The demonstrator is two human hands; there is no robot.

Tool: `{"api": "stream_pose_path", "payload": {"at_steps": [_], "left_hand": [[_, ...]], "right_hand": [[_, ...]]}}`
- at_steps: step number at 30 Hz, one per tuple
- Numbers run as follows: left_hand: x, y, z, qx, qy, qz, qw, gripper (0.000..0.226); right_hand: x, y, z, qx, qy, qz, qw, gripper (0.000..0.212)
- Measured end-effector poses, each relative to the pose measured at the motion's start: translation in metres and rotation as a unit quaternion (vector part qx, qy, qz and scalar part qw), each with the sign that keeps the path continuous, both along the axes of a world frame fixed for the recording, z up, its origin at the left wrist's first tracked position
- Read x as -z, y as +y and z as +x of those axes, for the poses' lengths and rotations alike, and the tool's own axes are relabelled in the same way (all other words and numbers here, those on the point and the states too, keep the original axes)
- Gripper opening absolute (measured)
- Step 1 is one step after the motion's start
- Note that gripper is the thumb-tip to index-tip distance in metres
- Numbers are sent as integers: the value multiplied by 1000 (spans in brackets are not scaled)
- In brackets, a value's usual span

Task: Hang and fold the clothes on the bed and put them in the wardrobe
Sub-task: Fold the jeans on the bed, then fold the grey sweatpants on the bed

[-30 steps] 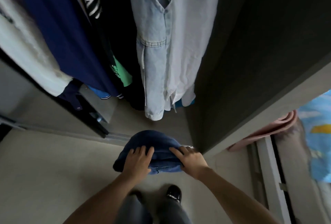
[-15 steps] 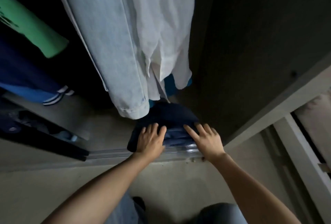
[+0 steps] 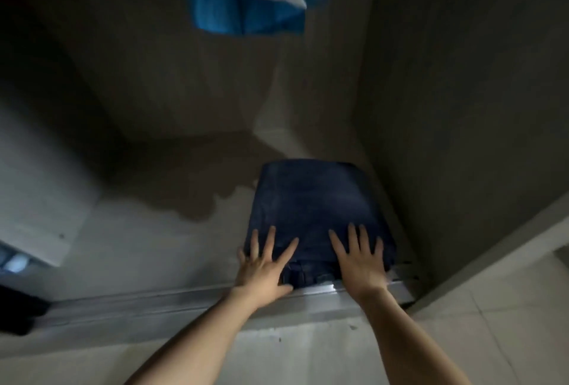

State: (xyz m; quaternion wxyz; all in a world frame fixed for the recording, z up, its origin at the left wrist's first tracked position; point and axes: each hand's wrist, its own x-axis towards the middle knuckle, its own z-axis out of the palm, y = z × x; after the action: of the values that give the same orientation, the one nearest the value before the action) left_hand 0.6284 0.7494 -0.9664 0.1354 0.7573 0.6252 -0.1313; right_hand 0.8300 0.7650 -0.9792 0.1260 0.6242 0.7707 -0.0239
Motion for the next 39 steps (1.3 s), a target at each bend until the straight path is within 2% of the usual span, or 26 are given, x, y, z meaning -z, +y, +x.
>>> {"api": "stream_pose_path", "payload": {"at_steps": [5, 9, 16, 17, 20, 24, 27, 30, 33, 36, 39], "left_hand": [[31, -1, 10, -18, -16, 3, 1000, 95], [51, 25, 13, -43, -27, -16, 999, 100], [43, 104, 29, -53, -20, -33, 998, 91], [42, 114, 32, -50, -21, -32, 998, 93], [36, 155, 41, -55, -28, -17, 998, 122], [44, 205, 44, -81, -32, -22, 996, 94], [45, 217, 45, -80, -21, -25, 996, 93], [37, 220, 42, -76, -32, -52, 995, 91], [26, 218, 35, -79, -70, -65, 992, 89], [23, 194, 34, -83, -81, 18, 993, 86], [21, 157, 37, -100, -95, 49, 989, 86]], "right_hand": [[0, 5, 13, -42, 10, -17, 999, 87], [3, 31, 18, -53, 19, -16, 998, 86], [5, 110, 26, 6, 32, -32, 999, 78], [7, 122, 26, 17, 29, -38, 999, 80], [12, 162, 27, 46, 41, -44, 997, 85], [19, 204, 28, 55, 60, -24, 996, 76], [16, 220, 24, 56, 27, -27, 998, 79], [11, 216, 15, 70, 4, -40, 997, 92], [17, 187, 8, 87, 64, 7, 994, 90], [20, 146, 12, 92, 125, 20, 988, 87], [-1, 118, 24, 80, 104, -5, 991, 86]]}}
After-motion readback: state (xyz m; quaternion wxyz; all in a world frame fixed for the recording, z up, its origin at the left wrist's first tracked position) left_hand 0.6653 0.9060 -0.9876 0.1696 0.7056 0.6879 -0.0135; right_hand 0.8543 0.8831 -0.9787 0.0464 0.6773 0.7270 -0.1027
